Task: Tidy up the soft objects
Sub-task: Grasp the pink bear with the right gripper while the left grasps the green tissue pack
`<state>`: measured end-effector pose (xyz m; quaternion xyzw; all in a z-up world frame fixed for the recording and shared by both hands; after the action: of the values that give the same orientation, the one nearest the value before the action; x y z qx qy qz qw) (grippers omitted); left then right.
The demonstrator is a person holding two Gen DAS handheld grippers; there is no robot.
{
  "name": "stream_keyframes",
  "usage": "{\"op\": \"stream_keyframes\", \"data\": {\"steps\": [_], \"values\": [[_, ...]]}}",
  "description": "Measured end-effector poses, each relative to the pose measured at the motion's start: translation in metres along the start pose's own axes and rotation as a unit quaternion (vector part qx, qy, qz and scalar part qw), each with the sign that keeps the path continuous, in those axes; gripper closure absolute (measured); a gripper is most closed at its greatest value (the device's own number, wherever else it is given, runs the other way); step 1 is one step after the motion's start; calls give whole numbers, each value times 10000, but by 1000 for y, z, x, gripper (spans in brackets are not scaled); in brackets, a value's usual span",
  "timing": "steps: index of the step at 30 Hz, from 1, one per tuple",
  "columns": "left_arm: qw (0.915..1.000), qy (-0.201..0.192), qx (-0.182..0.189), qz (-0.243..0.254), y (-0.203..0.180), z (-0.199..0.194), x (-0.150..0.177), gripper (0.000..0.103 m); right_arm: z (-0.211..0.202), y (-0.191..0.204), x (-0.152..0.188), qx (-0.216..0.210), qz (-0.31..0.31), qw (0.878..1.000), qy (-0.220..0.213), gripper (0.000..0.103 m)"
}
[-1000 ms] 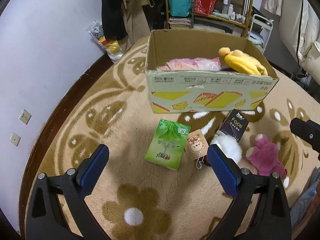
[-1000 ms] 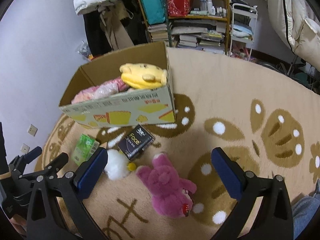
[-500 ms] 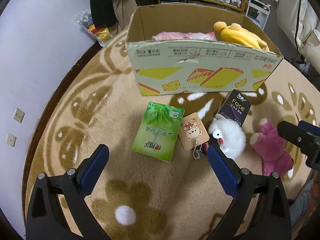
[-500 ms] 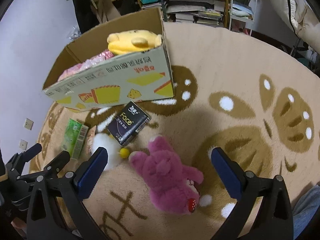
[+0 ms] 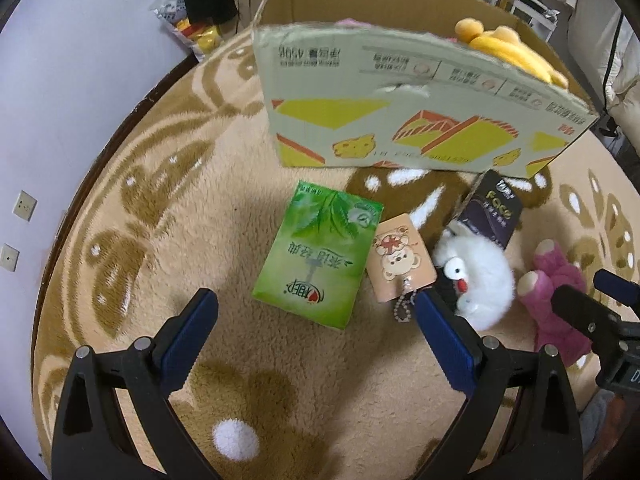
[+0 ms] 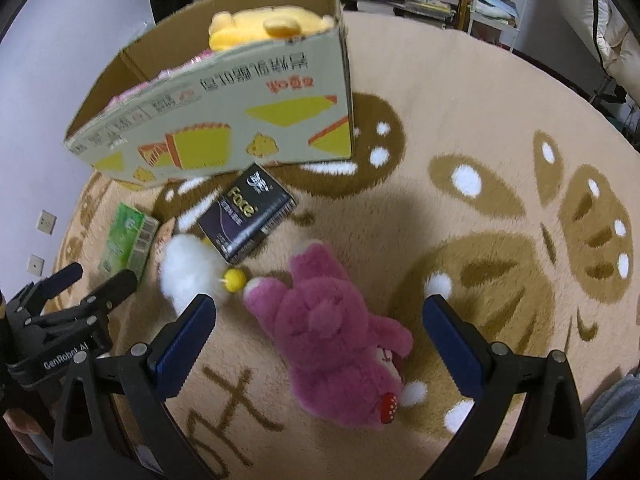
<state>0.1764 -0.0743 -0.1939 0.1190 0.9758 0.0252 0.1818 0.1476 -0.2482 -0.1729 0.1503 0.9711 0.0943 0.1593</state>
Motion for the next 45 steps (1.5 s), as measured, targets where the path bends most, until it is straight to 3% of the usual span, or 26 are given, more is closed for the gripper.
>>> {"op": "stream_keyframes", "data": {"steps": [13,16,23,25,27,29,32,34,37,45], "values": [[9998,138,-136,3,2,20,-2,5,26,-1,7,126,-82,9990,424,0],[9997,177,-153,56,0,25,-3,5,29,-3,8,175,-75,9986,487,5],[9998,104,-161,5,0,29,-7,5,33,-13,10,262,-62,9985,473,5],[9998,68,-177,-11,0,30,-9,7,33,-17,9,270,-84,9985,478,5],[9996,-31,-285,-44,3,30,-12,18,33,-19,8,265,-95,9984,487,6],[9995,-77,-293,-68,4,29,-14,23,34,-16,8,228,-108,9984,498,11],[9999,-58,-109,-92,3,29,-13,42,34,-7,9,123,-145,9985,516,24],[9999,-96,-136,-46,2,28,-12,42,34,-4,9,96,-182,9983,550,27],[9998,-153,-142,17,-2,23,-9,43,31,0,7,-6,-229,9985,490,46],[9990,-378,-216,119,-5,6,-2,44,9,6,-9,-22,-288,9995,-109,50]]}}
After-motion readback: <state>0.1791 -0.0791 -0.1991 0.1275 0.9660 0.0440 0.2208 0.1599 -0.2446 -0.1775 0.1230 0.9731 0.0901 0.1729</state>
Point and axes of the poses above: each gripper's, at about its wrist camera, not at the fingertips, and z roughly the way its jaws point, y to its left, x to its underside, the point moved 5 cm from there along z, roughly the way its jaws point, and after that the axes turned 5 degrees about -x, right-handed, at the moved point
